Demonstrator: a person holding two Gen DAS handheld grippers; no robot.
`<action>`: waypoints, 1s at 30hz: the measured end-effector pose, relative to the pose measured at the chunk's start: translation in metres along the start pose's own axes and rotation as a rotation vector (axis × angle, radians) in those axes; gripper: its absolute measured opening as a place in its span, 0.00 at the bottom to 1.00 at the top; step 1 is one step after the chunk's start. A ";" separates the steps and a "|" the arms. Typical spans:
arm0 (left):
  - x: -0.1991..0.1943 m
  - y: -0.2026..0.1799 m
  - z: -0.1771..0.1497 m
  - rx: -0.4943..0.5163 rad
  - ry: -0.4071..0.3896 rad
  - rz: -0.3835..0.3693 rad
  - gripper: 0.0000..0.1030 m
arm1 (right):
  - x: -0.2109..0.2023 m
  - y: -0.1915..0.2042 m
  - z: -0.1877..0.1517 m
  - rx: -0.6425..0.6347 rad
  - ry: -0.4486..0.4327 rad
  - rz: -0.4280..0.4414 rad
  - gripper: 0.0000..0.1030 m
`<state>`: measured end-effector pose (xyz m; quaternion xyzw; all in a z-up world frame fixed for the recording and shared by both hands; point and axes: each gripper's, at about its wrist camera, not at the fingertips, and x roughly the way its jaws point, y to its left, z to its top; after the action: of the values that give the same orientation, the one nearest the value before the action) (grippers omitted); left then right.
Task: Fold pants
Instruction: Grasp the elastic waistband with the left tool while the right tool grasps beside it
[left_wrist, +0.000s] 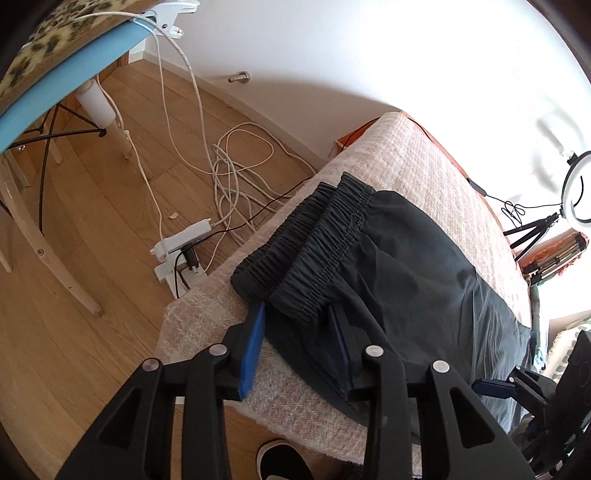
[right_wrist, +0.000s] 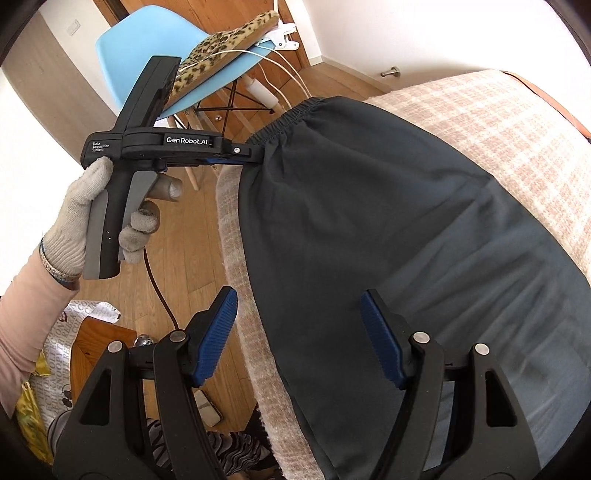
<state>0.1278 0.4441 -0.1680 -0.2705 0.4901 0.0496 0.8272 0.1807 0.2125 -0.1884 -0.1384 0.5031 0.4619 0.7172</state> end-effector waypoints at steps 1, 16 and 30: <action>0.001 -0.003 0.000 0.015 0.004 -0.008 0.53 | 0.003 0.002 0.003 -0.003 0.003 -0.008 0.70; 0.010 0.017 -0.004 -0.112 -0.104 -0.013 0.71 | 0.020 0.017 -0.004 -0.109 0.045 -0.101 0.70; -0.002 -0.008 -0.005 0.041 -0.264 -0.048 0.18 | 0.006 -0.010 0.006 0.031 0.031 -0.024 0.70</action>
<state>0.1255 0.4352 -0.1650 -0.2565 0.3710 0.0550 0.8908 0.1932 0.2143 -0.1933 -0.1405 0.5196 0.4432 0.7168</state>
